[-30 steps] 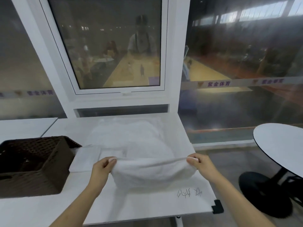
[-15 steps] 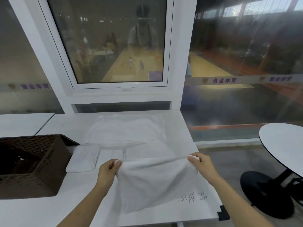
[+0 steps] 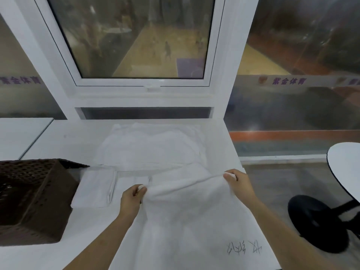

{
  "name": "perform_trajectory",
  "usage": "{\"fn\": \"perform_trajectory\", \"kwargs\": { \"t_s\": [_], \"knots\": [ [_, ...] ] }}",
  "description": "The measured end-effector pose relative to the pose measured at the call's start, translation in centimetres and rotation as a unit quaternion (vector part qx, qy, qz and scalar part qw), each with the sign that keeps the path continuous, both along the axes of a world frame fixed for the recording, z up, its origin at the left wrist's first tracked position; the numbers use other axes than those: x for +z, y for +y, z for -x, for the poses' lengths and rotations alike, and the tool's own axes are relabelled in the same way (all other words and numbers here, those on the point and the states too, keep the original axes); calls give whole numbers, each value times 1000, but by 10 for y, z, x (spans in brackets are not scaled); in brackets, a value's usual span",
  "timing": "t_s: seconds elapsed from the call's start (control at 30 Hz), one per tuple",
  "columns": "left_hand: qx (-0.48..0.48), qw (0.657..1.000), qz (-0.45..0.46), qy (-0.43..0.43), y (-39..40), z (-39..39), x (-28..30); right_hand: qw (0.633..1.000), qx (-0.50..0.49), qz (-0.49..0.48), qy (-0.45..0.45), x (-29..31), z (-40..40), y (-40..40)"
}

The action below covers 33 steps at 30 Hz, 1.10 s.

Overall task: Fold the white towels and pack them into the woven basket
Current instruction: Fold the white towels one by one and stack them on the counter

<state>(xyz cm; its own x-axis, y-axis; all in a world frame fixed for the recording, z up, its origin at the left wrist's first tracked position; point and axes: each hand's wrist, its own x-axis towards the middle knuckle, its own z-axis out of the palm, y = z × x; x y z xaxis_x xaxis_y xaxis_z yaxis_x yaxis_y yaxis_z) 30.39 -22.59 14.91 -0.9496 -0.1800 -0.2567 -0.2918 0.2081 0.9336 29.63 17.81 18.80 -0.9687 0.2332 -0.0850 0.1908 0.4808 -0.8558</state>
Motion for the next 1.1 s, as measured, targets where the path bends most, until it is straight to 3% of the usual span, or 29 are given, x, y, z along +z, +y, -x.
{"fn": "perform_trajectory", "kwargs": {
  "t_s": [0.33,0.67,0.9,1.1],
  "knots": [
    [51,995,62,-54,17,94,-47,998,17,-37,-53,-52,132,-2],
    [43,985,130,-106,25,167,-113,986,69,-111,-104,-145,226,4],
    [59,987,103,-112,20,168,-133,977,101,-159,-97,-170,233,1],
    [17,988,111,-102,24,125,-126,959,126,-247,-62,-170,175,-7]
  ]
}}
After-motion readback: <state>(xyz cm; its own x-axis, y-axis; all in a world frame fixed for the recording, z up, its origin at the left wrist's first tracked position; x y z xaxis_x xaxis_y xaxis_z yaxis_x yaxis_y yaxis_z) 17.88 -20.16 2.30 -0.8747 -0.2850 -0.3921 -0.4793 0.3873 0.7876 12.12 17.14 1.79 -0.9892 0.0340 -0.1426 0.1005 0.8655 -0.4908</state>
